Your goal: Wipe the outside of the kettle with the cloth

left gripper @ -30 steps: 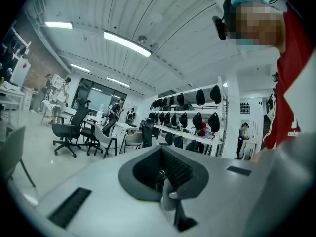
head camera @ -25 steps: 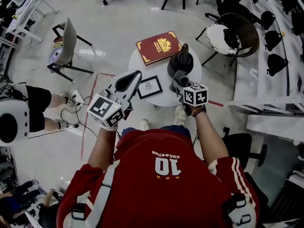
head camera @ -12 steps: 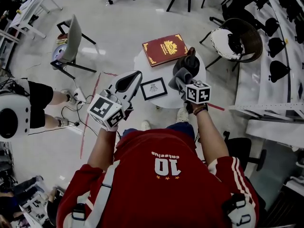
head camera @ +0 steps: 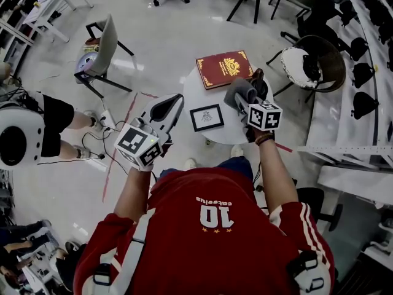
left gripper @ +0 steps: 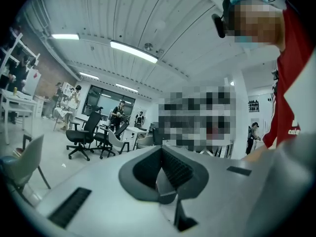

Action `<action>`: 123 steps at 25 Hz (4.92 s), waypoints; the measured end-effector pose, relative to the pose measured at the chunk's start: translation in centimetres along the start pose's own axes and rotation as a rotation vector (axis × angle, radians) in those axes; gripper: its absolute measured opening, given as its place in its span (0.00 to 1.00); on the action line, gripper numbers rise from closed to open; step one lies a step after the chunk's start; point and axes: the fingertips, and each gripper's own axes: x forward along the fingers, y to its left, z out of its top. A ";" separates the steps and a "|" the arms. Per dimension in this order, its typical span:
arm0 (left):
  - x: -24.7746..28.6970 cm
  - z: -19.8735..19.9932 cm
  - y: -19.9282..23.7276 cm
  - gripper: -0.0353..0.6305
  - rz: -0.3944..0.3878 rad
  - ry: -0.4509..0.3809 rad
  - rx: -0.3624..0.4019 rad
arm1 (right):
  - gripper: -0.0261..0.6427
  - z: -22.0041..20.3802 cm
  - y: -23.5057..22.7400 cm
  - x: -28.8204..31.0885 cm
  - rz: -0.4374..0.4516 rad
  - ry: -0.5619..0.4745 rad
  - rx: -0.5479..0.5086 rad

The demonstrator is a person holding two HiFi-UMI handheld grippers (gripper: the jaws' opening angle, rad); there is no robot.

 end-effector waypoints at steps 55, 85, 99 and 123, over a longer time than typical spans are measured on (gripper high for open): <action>20.4 -4.9 -11.5 0.06 0.166 0.041 -0.032 | 0.10 -0.4 -21.5 -5.1 0.154 0.148 -0.573; 19.9 -5.3 -10.1 0.06 0.172 0.076 -0.018 | 0.10 -4.4 -21.2 -1.2 0.207 0.273 -0.571; 17.6 -3.9 -8.8 0.06 0.025 0.062 -0.038 | 0.10 -7.3 -18.5 -4.2 0.059 0.274 -0.399; 12.2 -3.2 -5.1 0.06 -0.173 0.083 -0.053 | 0.11 -12.0 -12.4 -4.0 -0.115 0.269 -0.186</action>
